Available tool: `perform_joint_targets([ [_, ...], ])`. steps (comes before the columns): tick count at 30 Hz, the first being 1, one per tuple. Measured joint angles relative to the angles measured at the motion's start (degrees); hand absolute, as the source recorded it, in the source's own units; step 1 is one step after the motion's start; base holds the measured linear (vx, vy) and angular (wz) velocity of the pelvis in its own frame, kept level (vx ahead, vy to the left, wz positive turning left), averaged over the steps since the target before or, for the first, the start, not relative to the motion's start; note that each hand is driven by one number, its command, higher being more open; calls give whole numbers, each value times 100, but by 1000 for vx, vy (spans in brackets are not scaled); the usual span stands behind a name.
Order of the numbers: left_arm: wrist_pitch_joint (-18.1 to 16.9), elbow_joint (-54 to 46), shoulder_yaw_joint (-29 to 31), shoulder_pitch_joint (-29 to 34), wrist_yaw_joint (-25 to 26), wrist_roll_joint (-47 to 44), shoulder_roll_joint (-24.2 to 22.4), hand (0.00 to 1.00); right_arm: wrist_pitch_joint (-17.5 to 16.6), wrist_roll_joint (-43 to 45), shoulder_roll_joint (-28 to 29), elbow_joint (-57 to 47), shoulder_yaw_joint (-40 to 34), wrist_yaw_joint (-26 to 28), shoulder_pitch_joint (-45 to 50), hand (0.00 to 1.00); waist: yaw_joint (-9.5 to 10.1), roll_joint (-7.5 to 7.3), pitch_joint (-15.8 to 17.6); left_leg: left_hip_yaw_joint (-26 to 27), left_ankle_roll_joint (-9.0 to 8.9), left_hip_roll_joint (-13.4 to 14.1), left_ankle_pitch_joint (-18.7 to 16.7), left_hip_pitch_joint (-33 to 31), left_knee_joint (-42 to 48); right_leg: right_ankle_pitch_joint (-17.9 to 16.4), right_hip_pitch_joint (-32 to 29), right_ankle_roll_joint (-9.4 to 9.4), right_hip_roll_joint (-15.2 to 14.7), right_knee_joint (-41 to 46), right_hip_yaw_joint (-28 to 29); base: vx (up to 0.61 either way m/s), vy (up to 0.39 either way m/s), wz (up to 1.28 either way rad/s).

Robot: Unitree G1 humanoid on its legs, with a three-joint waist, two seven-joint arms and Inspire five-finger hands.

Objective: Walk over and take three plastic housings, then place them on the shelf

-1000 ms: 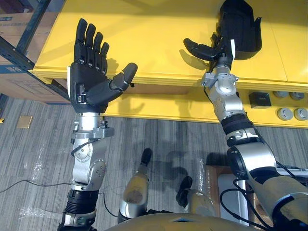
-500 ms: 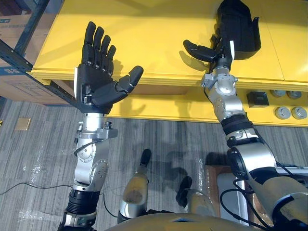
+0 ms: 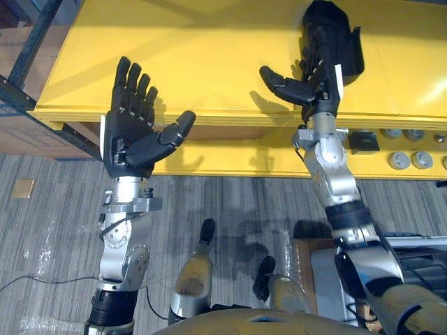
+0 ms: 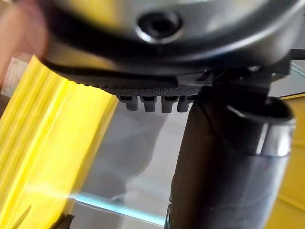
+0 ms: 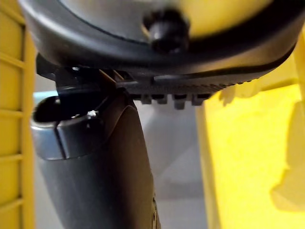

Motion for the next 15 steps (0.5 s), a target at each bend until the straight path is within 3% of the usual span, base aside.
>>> perform_joint_targets([
  [4, 1, -13, 69, 429, 46, 17, -39, 100, 154, -233, 2, -1293, -100, 290, 1341, 100, -197, -176, -316, 216, 16, 20, -95, 57, -1, 11, 3, 4, 19, -177, 193, 19, -28, -24],
  [7, 5, -260, 113, 752, 108, 23, -132, 100, 329, -232, 2, -1713, -243, 542, 2221, 100, -326, -284, -465, 354, 29, 19, -143, 90, 0, 62, -13, 24, 33, -247, 322, 59, -25, -22],
  [10, 5, -432, 112, 837, 137, 69, -225, 100, 596, -216, 2, -1701, -277, 722, 2634, 100, -429, -264, -486, 472, 34, 16, -156, 89, 0, 197, -7, 54, 90, -399, 433, 23, -15, -22],
  [15, 8, -432, 83, 836, 227, 244, -258, 100, 648, -205, 2, -1699, -198, 897, 2768, 100, -516, -139, -558, 534, 46, 26, -158, 90, 0, 271, -5, 54, 110, -489, 486, 10, -15, -8],
])
